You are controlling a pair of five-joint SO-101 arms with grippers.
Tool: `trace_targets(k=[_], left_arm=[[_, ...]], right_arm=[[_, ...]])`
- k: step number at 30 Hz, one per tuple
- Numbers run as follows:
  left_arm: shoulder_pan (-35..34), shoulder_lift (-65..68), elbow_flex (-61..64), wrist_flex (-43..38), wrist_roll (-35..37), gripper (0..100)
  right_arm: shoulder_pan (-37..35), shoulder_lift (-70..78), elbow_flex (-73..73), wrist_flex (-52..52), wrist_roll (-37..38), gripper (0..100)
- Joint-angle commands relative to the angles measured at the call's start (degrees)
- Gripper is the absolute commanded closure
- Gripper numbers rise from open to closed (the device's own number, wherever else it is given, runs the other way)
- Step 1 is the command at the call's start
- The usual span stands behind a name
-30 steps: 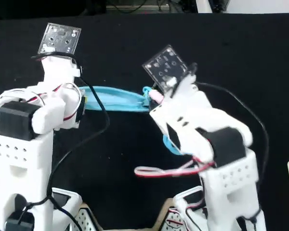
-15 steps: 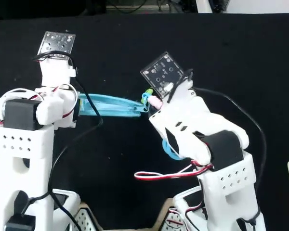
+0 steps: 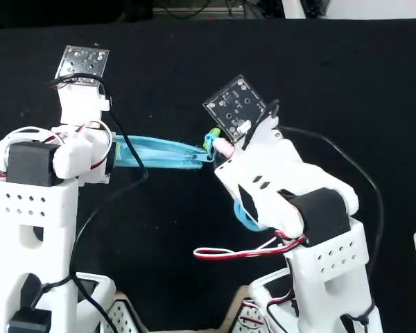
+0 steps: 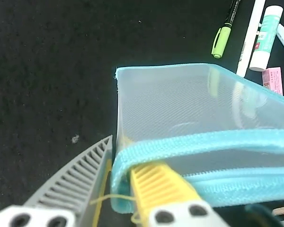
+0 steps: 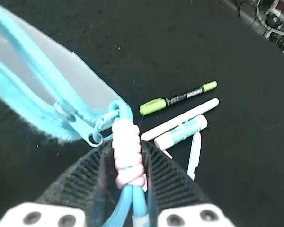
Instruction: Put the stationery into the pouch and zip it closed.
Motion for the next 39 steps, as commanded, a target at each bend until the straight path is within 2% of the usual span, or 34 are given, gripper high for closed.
trace_targets(k=[1, 7, 15, 17, 22, 25, 34, 39], left_arm=[[-0.6, 1.1, 0.4, -0.7, 0.2, 97], [-0.5, 1.1, 1.5, -3.3, 0.3, 97], [-0.6, 1.1, 1.8, -4.3, 0.2, 97], [-0.6, 1.4, 1.9, -4.1, 0.2, 97], [-0.7, 1.1, 1.9, -3.9, 0.3, 97], [-0.7, 1.1, 1.9, -3.9, 0.3, 97], [-0.7, 1.0, 1.9, -3.9, 0.3, 97], [-0.3, 1.0, 1.8, -4.1, 0.3, 97]], right_arm=[[-0.5, -1.8, -4.2, 5.4, -0.2, 98.1], [-0.4, -1.5, -18.2, 16.4, -0.2, 80.1], [0.1, -0.4, -20.9, 15.9, -1.8, 83.2], [3.3, 1.8, -19.4, 15.4, -4.0, 83.2], [16.1, 11.7, -13.3, 10.0, -9.0, 83.2], [19.7, 19.7, -9.5, 6.9, -10.3, 83.2], [20.2, 39.7, -3.9, -5.0, -10.5, 83.2], [18.5, 48.6, -3.0, -12.1, -14.1, 83.2]])
